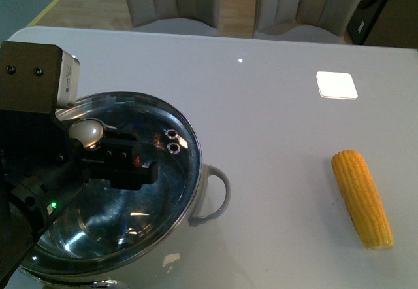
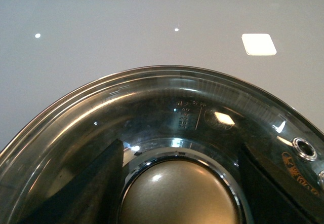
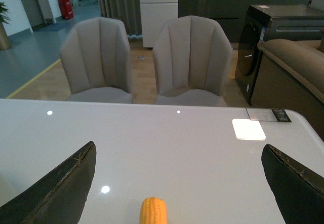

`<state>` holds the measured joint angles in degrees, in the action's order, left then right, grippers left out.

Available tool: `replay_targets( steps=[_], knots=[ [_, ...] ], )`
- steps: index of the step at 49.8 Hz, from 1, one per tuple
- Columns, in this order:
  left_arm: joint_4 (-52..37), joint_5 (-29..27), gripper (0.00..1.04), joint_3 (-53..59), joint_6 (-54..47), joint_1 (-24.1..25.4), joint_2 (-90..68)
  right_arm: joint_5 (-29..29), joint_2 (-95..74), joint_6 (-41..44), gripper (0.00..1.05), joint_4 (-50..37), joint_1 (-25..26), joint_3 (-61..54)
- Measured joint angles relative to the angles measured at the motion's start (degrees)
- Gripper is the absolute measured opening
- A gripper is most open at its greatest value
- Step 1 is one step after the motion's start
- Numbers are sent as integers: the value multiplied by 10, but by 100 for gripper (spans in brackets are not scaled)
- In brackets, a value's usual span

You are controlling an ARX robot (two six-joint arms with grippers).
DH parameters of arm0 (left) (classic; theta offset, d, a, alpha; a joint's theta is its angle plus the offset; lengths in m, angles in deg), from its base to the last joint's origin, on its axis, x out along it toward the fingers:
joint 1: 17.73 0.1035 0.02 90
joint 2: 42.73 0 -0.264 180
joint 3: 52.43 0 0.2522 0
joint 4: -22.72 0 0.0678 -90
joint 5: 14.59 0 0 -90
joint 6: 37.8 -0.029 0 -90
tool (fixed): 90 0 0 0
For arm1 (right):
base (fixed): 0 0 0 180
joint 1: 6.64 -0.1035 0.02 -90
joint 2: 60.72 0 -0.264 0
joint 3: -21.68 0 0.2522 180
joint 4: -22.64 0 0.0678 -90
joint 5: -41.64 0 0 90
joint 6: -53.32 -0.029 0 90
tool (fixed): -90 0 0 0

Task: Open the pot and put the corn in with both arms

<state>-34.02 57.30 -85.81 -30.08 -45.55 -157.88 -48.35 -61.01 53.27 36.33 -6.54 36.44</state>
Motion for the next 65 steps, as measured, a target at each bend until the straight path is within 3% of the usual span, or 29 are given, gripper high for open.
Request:
replay_targets(
  steps=[7, 30, 48, 61, 65],
  knots=[
    [0, -9, 43, -1, -4, -1, 0, 0, 0, 0, 96, 0, 0, 0],
    [72, -16, 43, -5, -7, -6, 54, 0, 0, 0, 96, 0, 0, 0],
    [223, -27, 43, -24, -16, -9, 207, 0, 0, 0, 96, 0, 0, 0],
    [266, -4, 43, -25, -17, 55, 324, 0, 0, 0, 96, 0, 0, 0],
    [262, 20, 43, -24, -31, 108, 348, 0, 0, 0, 96, 0, 0, 0]
  ],
)
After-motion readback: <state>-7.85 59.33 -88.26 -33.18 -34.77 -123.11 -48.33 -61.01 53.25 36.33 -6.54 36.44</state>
